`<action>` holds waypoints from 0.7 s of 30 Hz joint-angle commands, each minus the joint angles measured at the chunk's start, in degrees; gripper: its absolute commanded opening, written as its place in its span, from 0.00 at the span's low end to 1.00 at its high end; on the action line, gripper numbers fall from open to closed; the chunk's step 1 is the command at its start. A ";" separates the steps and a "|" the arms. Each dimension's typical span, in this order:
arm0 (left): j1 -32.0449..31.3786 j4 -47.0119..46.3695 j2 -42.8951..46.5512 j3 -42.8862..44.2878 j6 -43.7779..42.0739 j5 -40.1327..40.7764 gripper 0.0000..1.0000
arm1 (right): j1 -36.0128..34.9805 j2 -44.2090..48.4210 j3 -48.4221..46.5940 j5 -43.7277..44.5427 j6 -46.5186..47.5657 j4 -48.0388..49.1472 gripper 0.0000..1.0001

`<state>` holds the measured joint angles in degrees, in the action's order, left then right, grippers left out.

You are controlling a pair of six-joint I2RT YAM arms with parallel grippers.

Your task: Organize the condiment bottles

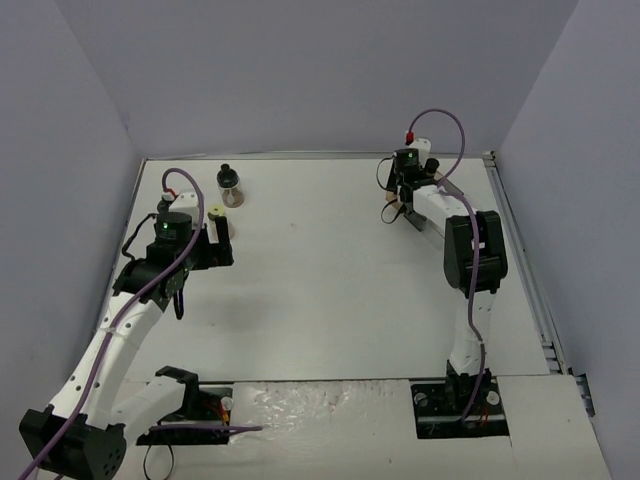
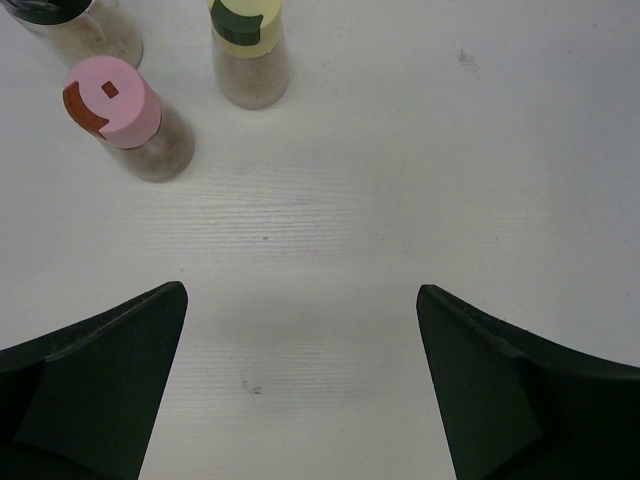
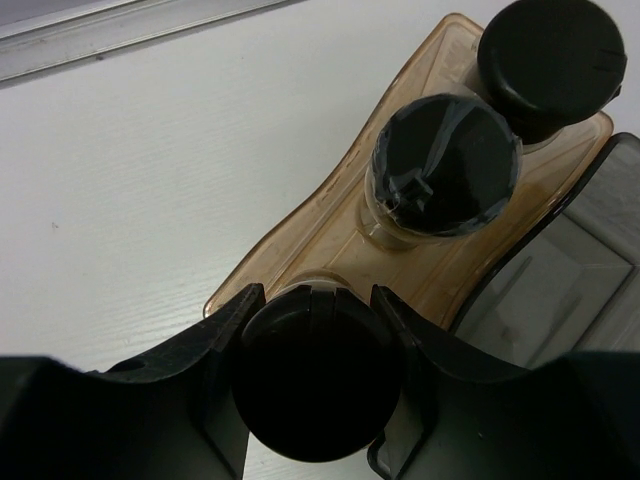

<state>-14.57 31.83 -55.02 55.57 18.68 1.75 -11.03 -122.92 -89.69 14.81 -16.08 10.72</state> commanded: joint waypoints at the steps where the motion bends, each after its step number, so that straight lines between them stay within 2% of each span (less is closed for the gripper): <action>1: 0.42 -2.84 0.02 0.78 0.40 -0.25 0.97 | 0.66 0.09 -2.77 2.15 -2.09 3.19 0.29; 5: 0.53 -2.74 0.01 0.77 0.48 -0.34 0.97 | 0.66 0.45 -2.75 2.27 -2.37 2.94 0.47; 10: 0.85 -2.82 -0.07 0.78 0.56 -0.58 0.97 | 0.65 1.93 -2.38 1.76 -2.30 2.49 0.63; 16: 1.32 -2.59 -0.15 0.85 0.90 -0.36 0.97 | 0.66 6.36 -0.07 0.80 -2.41 1.64 0.74; 21: 1.87 -1.59 -1.67 1.35 2.19 1.42 0.97 | 0.57 14.19 5.33 -1.04 -2.72 0.16 0.84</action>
<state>-13.47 31.85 -55.41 55.57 19.10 1.50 -10.52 -120.07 -86.46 14.61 -18.05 9.60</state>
